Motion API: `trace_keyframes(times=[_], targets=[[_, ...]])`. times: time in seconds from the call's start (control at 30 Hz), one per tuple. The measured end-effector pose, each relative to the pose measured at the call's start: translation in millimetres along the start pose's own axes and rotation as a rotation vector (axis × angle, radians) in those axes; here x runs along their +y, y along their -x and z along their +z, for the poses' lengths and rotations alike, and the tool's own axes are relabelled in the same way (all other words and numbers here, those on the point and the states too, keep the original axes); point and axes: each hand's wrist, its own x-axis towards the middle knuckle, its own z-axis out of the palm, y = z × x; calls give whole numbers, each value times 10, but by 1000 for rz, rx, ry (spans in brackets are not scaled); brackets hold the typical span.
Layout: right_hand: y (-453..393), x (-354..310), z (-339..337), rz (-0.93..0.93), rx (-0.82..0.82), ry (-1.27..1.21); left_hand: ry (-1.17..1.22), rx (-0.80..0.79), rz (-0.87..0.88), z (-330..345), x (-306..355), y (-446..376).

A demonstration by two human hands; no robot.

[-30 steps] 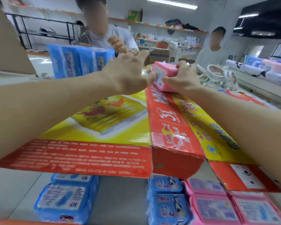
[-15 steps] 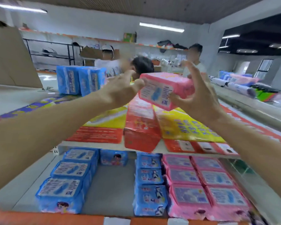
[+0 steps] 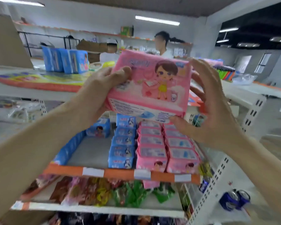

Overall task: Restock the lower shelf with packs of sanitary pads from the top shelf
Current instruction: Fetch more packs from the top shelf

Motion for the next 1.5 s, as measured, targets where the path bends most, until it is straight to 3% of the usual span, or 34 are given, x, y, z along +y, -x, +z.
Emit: trace_keyframes(times=[0.07,0.3,0.57,0.77,0.87,1.03,1.23,1.5], targets=[[261,-123,44,103,21,-120,7,100,59,3,-170,275],[803,-425,301,509,-67,-676,-68,231,163,41,-678,1021],[963,-690,872,806,-77,-803,-144,232,72,-257,-996,1510],[985,-1110,1432,838,-86,-717,-251,196,70,-545,-1208,1764],[1048,-1339,1806,885,52,-650,-411,144,52,-604,-1408,1918],[1045,-1444,2051,935,44,-616,-315,79,-76,-886,-1534,2048],[1062,-1602,2399,929,113,-656,-396,28,-90,-1265,-1540,2046],[1322,-1724,2532,936,274,-653,-432,-159,-102,-1425,-1771,2012]])
